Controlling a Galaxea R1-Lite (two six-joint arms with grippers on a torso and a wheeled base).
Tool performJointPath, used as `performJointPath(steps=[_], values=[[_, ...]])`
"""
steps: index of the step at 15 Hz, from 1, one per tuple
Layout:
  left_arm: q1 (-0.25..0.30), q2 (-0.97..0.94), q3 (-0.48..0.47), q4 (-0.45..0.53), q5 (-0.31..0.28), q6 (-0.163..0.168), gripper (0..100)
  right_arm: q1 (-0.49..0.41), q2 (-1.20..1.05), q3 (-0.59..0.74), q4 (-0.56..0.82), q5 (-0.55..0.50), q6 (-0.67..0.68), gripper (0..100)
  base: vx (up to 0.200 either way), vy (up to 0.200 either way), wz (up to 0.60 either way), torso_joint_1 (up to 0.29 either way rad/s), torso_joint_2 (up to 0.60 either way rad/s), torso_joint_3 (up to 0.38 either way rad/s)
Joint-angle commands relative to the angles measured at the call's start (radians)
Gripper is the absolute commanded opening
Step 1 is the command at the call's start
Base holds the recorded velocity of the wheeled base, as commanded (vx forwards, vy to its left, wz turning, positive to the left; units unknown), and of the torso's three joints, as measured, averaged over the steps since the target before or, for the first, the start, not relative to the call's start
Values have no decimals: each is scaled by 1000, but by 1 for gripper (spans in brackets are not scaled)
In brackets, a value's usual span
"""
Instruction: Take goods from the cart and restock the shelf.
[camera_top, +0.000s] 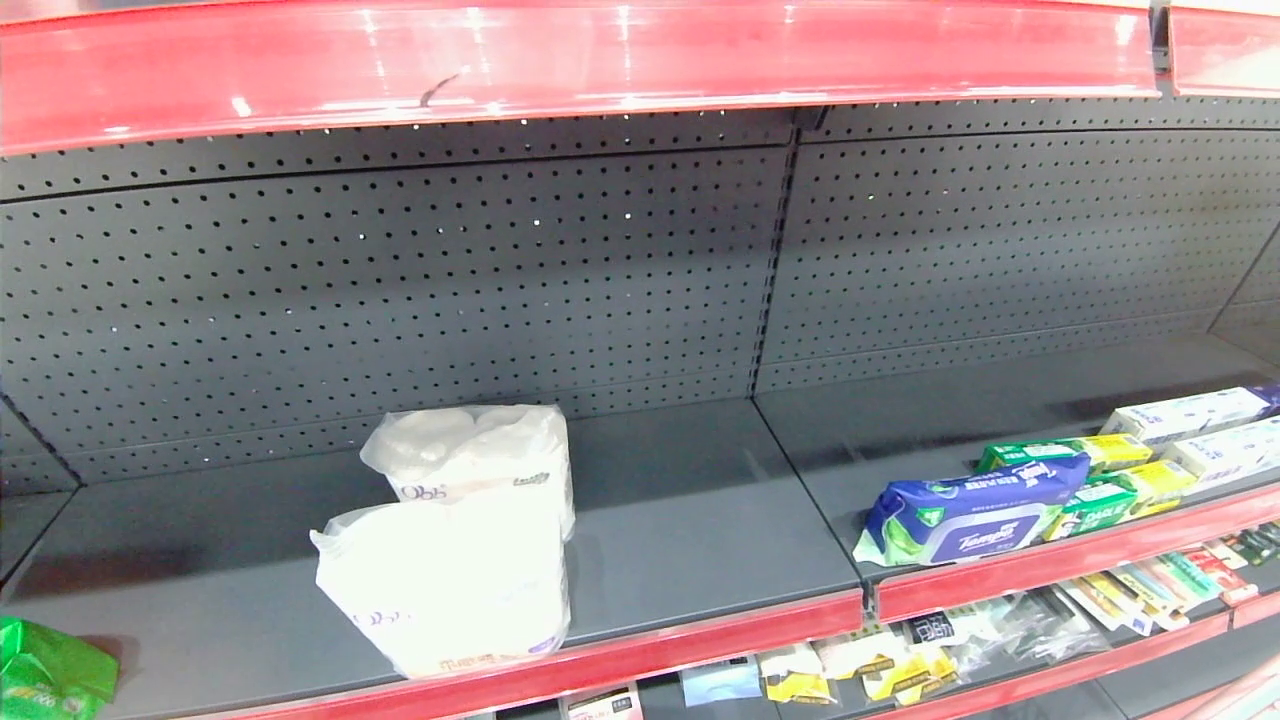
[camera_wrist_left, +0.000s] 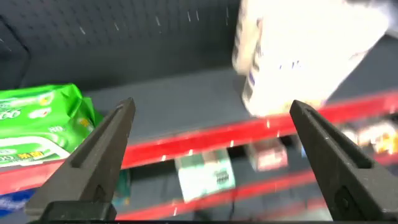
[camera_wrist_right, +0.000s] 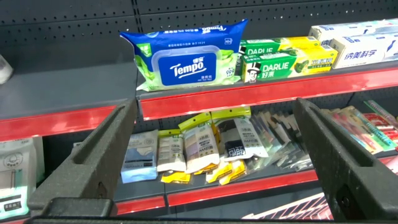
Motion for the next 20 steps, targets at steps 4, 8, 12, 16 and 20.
performJointPath(steps=[4,8,12,16,20], values=[[6,-83,236,-343,197,-77,100,0,1,0,1,2,-5,100,0,0,0,0,0,0],[6,-84,236,-342,169,-62,100,0,1,0,1,2,1,100,0,0,0,0,0,0],[5,-83,235,-291,-17,-18,100,0,1,0,-1,2,1,100,0,0,0,0,0,0],[6,-83,235,-291,-6,-11,100,0,1,0,-1,2,1,100,0,0,0,0,0,0],[6,-84,235,-291,-6,-11,100,0,1,0,-1,2,0,100,0,0,0,0,0,0]])
